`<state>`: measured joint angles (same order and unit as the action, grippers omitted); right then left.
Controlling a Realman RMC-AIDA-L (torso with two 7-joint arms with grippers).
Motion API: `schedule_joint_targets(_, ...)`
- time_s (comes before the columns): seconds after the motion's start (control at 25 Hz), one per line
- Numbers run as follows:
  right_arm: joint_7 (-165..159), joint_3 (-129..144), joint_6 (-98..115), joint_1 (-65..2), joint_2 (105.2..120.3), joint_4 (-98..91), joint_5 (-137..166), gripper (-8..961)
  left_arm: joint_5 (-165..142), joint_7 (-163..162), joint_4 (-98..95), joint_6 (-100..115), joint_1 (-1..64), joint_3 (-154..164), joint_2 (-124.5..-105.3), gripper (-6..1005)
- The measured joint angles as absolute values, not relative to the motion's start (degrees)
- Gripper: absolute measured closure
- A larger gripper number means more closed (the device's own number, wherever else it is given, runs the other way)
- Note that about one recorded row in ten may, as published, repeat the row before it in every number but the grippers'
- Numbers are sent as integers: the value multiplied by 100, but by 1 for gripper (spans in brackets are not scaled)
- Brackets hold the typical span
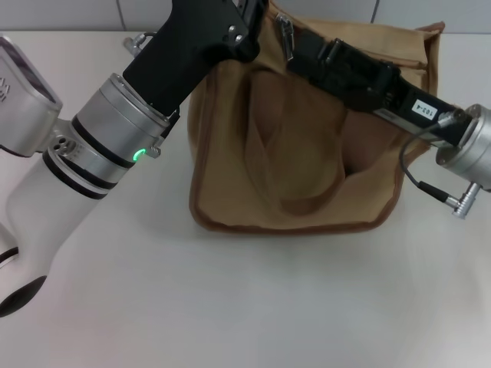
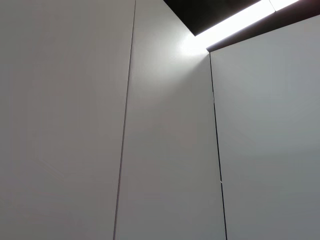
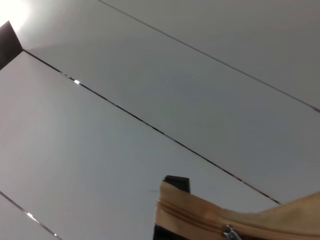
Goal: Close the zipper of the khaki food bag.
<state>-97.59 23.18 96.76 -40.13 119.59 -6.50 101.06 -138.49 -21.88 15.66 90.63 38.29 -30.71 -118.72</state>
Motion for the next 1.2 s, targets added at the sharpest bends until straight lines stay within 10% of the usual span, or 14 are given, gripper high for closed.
schedule_joint_targets(0.6, -9565, 2314, 9695, -4163, 11971, -641, 10098, 192, -13850, -2187, 1565, 9007, 3834, -3095, -11874, 921)
schedule_joint_targets(0.96, -9577, 2330, 9517, -4194, 11967, -642, 10098, 306, -13852, -2113, 1590, 9006, 3838, -3094, -11874, 916)
schedule_joint_targets(1.2, -9593, 2339, 9399, -4230, 11961, -640, 10098, 544, -13852, -2111, 1609, 9006, 3838, -3094, -11874, 913)
